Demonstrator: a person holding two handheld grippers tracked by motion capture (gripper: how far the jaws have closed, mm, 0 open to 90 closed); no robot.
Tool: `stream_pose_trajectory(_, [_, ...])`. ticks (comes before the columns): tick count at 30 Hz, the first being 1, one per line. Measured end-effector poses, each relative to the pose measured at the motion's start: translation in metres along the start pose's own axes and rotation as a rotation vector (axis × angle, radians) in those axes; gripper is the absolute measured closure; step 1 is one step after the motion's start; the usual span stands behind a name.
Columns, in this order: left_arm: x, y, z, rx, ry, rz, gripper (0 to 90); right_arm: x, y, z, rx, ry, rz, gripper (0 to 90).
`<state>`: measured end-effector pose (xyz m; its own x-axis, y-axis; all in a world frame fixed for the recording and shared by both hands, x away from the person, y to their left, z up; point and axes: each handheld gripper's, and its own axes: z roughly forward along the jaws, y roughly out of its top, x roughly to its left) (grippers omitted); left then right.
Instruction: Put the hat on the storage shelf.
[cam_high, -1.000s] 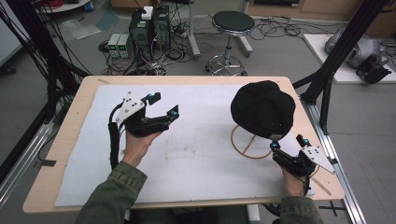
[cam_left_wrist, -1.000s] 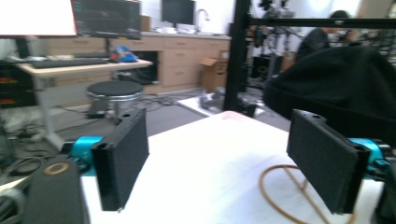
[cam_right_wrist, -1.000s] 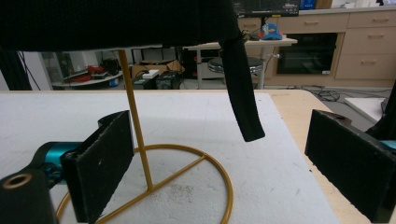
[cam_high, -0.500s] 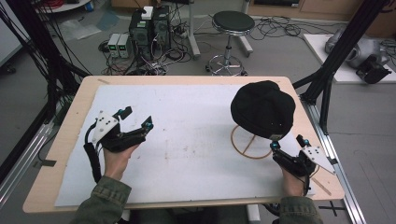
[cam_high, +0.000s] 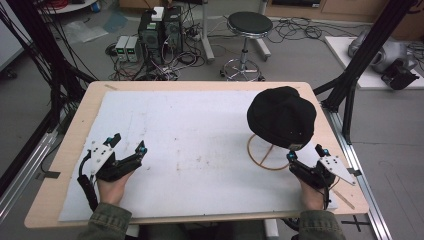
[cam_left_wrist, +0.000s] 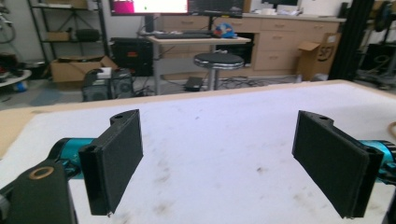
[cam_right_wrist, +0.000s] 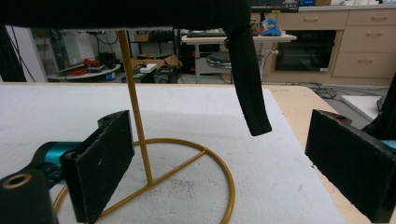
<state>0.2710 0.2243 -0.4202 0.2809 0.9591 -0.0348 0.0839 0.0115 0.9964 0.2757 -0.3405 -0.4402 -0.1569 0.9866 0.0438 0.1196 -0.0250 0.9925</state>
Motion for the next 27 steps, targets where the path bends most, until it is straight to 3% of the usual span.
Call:
stream_pose_trajectory(5, [0.013, -0.011, -0.015, -0.076, 0.176, -0.013, 16.7, 0.0, 0.0, -0.001, -0.004, -0.004, 0.007, 7.2])
stream_pose_trajectory(8, [0.021, -0.014, -0.021, -0.094, 0.239, -0.036, 16.7, 0.001, 0.0, 0.0, -0.003, -0.003, 0.001, 7.2])
stream_pose_trajectory(10, [0.023, -0.016, -0.022, -0.093, 0.252, -0.046, 16.7, 0.001, 0.0, 0.0, -0.002, 0.0, -0.002, 7.2])
stream_pose_trajectory(15, [0.025, -0.016, -0.022, -0.1, 0.272, -0.029, 16.8, 0.0, -0.001, 0.0, -0.001, -0.001, 0.007, 7.2])
stream_pose_trajectory(22, [0.025, -0.017, -0.022, -0.096, 0.277, -0.028, 16.8, -0.003, -0.001, 0.0, 0.007, 0.0, 0.037, 7.2])
stream_pose_trajectory(27, [0.024, -0.017, -0.021, -0.086, 0.282, -0.019, 16.9, -0.002, 0.0, -0.001, 0.011, 0.002, 0.033, 7.2])
